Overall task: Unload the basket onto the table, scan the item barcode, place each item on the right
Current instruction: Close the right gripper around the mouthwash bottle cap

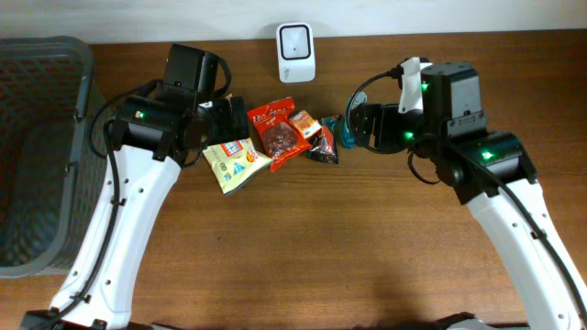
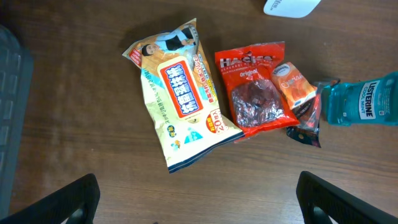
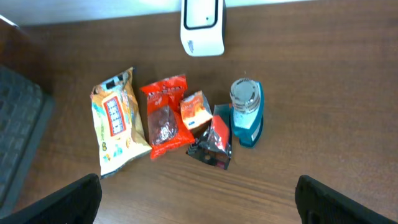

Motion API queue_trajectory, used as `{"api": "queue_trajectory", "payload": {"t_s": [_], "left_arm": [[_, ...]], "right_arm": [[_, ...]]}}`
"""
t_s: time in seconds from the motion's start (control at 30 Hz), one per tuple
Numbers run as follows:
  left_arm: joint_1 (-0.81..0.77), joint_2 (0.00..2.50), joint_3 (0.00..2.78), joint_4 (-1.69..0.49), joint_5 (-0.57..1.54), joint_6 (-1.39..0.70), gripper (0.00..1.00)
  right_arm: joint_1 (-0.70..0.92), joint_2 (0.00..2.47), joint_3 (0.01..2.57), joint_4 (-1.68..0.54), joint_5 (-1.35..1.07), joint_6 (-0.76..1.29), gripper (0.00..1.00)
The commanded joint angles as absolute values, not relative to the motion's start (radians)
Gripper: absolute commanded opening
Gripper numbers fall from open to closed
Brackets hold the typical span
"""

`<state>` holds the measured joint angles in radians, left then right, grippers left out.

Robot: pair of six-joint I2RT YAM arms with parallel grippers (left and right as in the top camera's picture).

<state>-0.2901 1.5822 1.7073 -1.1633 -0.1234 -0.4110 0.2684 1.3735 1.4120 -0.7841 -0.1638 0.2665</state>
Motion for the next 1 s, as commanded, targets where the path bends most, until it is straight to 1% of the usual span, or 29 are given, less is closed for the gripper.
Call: {"api": "queue_trajectory", "payload": {"t_s": [0.0,0.33,0.43,0.53,0.6,0.7,0.83,0.97], "left_arm": [[-0.288,1.584,1.710,-1.164,-0.120,-0.402,0.99],[-0.288,1.583,1.710,-1.165,-0.120,-0.402,0.99],[-0.288,1.583,1.710,-1.165,-0.120,-0.402,0.99],[-0.288,1.583,1.710,-1.165,-0.120,-0.402,0.99],[-0.288,1.583,1.710,-1.165,-0.120,-0.402,0.99],[-0.288,1.583,1.710,-1.165,-0.120,-0.402,0.99],[-0.288,1.583,1.710,-1.165,-0.120,-0.402,0.99],[-0.288,1.583,1.710,-1.165,-0.120,-0.402,0.99]], "right_arm": [[0.275,1.412,1.429,-0.804,-0.176,0.275,0.98],[0.275,1.449,1.429,-0.815,-0.176,0.275,0.98],[0.275,1.449,1.429,-0.784,-0.176,0.275,0.98],[0.274,1.449,1.429,-0.680,-0.157,0.274,0.98],[0.275,1.478,1.428,-0.611,-0.089,0.275,0.98],[0.274,1.580,1.428,-0.553,0.009,0.274,0.98],[0.275,1.728,1.428,-0.422,0.012,0.274,0.98],[0.275,1.759,1.428,-0.403,0.012,0.274,0.98]]}}
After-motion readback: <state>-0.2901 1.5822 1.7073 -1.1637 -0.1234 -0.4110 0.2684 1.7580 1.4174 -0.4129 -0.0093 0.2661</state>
